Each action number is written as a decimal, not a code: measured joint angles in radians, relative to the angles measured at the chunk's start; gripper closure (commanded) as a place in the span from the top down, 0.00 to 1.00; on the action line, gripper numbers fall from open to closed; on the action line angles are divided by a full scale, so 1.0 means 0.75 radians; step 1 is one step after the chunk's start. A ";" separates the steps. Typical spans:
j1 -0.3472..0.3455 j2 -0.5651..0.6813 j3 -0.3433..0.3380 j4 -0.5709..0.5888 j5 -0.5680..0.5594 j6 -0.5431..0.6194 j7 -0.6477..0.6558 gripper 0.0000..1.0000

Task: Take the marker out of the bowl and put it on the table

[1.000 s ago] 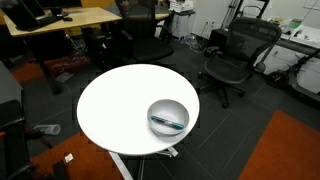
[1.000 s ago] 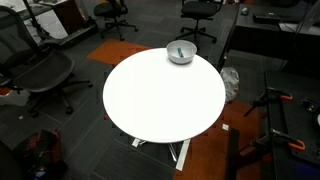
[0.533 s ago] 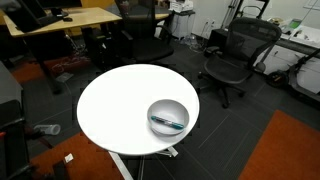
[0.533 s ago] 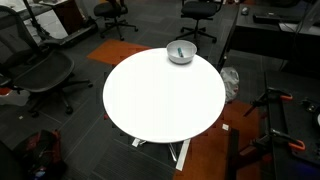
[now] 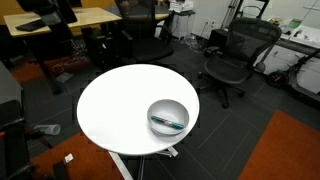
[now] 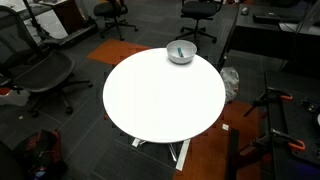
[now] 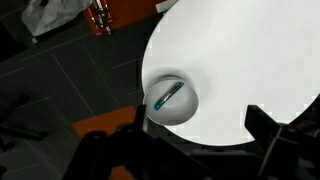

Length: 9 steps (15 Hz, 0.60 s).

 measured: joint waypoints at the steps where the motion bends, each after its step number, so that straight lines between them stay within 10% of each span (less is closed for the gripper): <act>1: 0.000 0.036 0.004 0.025 0.020 0.000 0.034 1.00; 9: 0.000 0.267 0.038 0.129 0.118 0.070 0.392 1.00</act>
